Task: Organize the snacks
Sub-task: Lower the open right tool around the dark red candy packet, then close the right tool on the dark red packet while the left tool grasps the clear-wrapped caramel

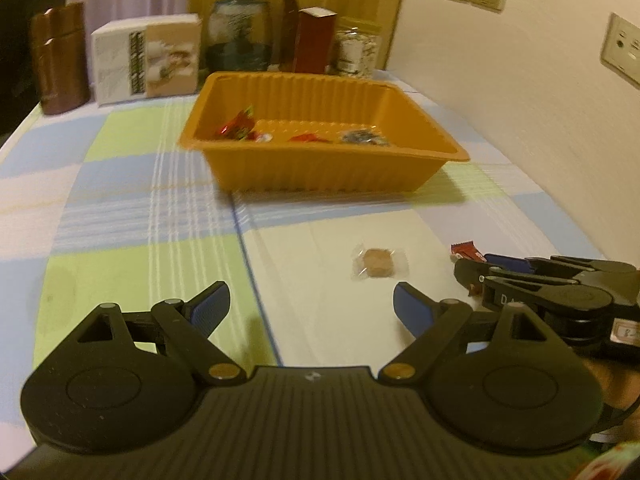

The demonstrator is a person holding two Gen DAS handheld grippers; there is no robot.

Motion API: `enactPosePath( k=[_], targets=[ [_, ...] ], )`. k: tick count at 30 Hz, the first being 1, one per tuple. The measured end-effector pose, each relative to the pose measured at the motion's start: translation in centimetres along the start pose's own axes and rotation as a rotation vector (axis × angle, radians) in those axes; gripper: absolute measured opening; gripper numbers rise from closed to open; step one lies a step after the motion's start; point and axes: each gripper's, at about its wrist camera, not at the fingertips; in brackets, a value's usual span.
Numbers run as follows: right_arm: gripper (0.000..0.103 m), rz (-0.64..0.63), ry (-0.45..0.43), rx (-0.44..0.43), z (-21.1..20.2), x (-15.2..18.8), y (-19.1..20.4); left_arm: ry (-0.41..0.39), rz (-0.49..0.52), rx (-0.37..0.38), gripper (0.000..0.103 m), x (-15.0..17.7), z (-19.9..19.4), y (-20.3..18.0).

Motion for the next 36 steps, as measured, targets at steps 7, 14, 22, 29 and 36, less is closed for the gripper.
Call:
enactPosePath(
  k=[7,14,22,29,36],
  targets=[
    [0.026,0.083,0.003,-0.002,-0.6,-0.3,-1.7,-0.003,0.196,-0.038,0.085,-0.9,2.3,-2.2],
    [0.026,0.105,-0.001,-0.014,-0.8,-0.5,-2.0,0.024,0.321,-0.045,0.082,-1.0,5.8,-3.5],
    [0.026,0.126,0.000,-0.025,-0.7,-0.6,-2.3,0.008,0.307,0.014,0.063,-2.4,7.4,-3.5],
    [0.026,0.130,-0.002,-0.034,-0.6,-0.9,-2.1,0.011,0.294,0.064,0.036,-2.8,7.7,-3.9],
    [0.026,0.130,0.000,-0.040,-0.6,-0.9,-1.8,0.039,0.260,0.076,0.019,-2.6,7.3,-4.3]
  ],
)
Point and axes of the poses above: each gripper's, at about its wrist camera, not at the fingertips, and z roughly the way its jaws point, y to its left, x to its underside, and after that the axes turned 7 degrees about y, right-handed
